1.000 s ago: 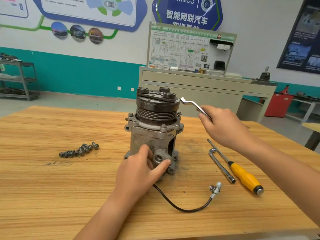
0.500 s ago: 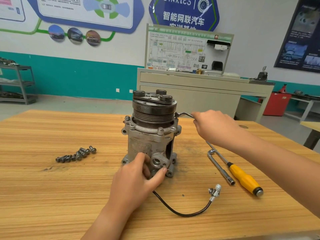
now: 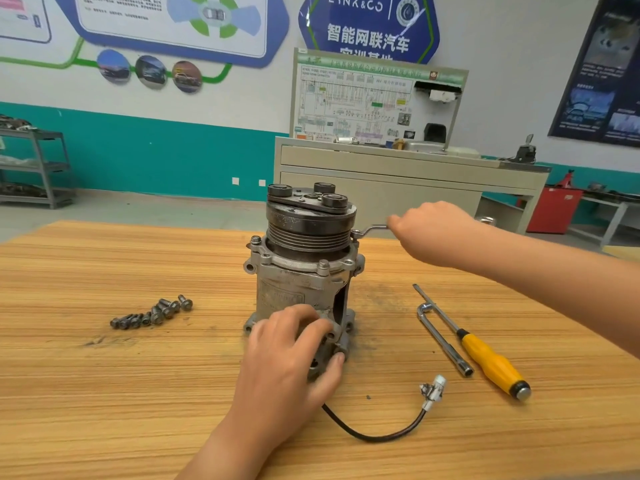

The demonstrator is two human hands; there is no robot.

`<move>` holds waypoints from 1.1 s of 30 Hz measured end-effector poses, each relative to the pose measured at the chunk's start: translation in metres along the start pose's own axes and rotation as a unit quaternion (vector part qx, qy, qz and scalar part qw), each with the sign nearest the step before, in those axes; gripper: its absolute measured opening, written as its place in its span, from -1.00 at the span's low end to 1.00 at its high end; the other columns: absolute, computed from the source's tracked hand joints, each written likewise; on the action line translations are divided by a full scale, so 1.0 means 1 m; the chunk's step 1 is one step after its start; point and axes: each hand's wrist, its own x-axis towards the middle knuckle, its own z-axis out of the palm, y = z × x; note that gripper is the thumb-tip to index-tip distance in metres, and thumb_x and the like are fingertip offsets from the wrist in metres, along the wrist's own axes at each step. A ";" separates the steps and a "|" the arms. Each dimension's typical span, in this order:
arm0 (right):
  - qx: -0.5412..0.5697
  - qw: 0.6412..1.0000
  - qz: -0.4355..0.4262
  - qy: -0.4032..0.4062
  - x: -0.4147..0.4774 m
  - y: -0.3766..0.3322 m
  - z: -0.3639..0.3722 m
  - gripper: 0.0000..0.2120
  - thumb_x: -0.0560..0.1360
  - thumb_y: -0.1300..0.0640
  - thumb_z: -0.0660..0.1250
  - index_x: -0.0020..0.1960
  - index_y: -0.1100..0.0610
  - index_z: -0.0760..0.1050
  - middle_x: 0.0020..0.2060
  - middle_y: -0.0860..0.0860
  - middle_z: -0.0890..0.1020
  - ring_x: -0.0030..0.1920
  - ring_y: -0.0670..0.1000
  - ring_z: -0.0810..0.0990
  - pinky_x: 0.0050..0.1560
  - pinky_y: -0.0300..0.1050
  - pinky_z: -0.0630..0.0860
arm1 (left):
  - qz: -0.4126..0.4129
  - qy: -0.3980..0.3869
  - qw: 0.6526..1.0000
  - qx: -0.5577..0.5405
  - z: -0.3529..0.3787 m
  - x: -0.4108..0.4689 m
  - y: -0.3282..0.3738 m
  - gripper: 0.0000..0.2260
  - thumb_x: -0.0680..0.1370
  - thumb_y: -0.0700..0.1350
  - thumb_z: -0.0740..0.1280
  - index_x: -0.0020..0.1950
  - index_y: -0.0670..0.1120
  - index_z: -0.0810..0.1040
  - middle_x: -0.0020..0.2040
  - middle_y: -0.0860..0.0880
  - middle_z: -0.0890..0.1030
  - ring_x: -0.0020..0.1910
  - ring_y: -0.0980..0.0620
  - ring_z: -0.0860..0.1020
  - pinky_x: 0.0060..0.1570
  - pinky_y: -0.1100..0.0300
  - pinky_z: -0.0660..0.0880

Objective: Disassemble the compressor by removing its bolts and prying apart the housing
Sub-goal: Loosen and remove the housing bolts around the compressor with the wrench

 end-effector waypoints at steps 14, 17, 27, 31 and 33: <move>0.204 0.964 0.029 0.167 0.053 -0.010 0.034 -0.75 0.58 0.27 0.10 0.21 0.18 0.43 0.00 0.13 0.61 -0.02 0.17 0.57 -0.25 -0.04 0.41 | -0.013 -0.020 0.997 -0.075 -0.003 0.000 -0.005 -0.78 0.44 0.00 0.27 0.07 0.04 0.44 0.02 0.04 0.50 0.01 0.12 0.44 -0.08 0.08 0.50; 0.367 0.890 0.163 0.216 0.030 0.007 0.032 -0.75 0.62 0.13 0.05 0.18 0.22 0.39 -0.16 0.22 0.60 -0.13 0.25 0.56 -0.24 0.00 0.41 | -0.021 -0.027 0.996 -0.077 -0.003 0.000 -0.005 -0.79 0.44 0.00 0.27 0.04 -0.01 0.51 0.01 0.02 0.52 0.00 0.10 0.45 -0.12 0.02 0.53; 0.310 0.947 0.057 -0.051 -0.023 -0.005 -0.005 -0.76 0.61 0.08 0.05 0.18 0.12 0.41 -0.31 -0.05 0.39 -0.26 0.00 0.42 -0.33 -0.13 0.28 | -0.039 -0.029 0.995 -0.085 -0.002 0.001 -0.002 -0.77 0.44 -0.01 0.26 -0.02 -0.09 0.58 -0.01 0.00 0.52 -0.03 0.10 0.44 -0.14 0.01 0.52; 0.176 0.982 0.061 -0.023 -0.022 -0.015 -0.014 -0.74 0.60 0.19 0.04 0.24 0.12 0.37 -0.38 -0.03 0.32 -0.36 0.02 0.35 -0.41 -0.14 0.23 | -0.041 -0.029 0.996 -0.074 -0.002 0.000 -0.002 -0.76 0.44 0.01 0.25 -0.03 -0.08 0.59 -0.02 0.01 0.53 -0.04 0.11 0.44 -0.11 0.04 0.49; 0.087 0.995 0.042 -0.021 -0.021 -0.020 -0.022 -0.74 0.55 0.29 0.07 0.20 0.16 0.37 -0.43 -0.01 0.28 -0.46 -0.02 0.26 -0.51 -0.17 0.16 | -0.044 -0.029 0.996 -0.072 -0.002 0.001 -0.002 -0.76 0.44 0.01 0.25 -0.03 -0.08 0.59 -0.02 0.01 0.54 -0.04 0.10 0.44 -0.10 0.05 0.47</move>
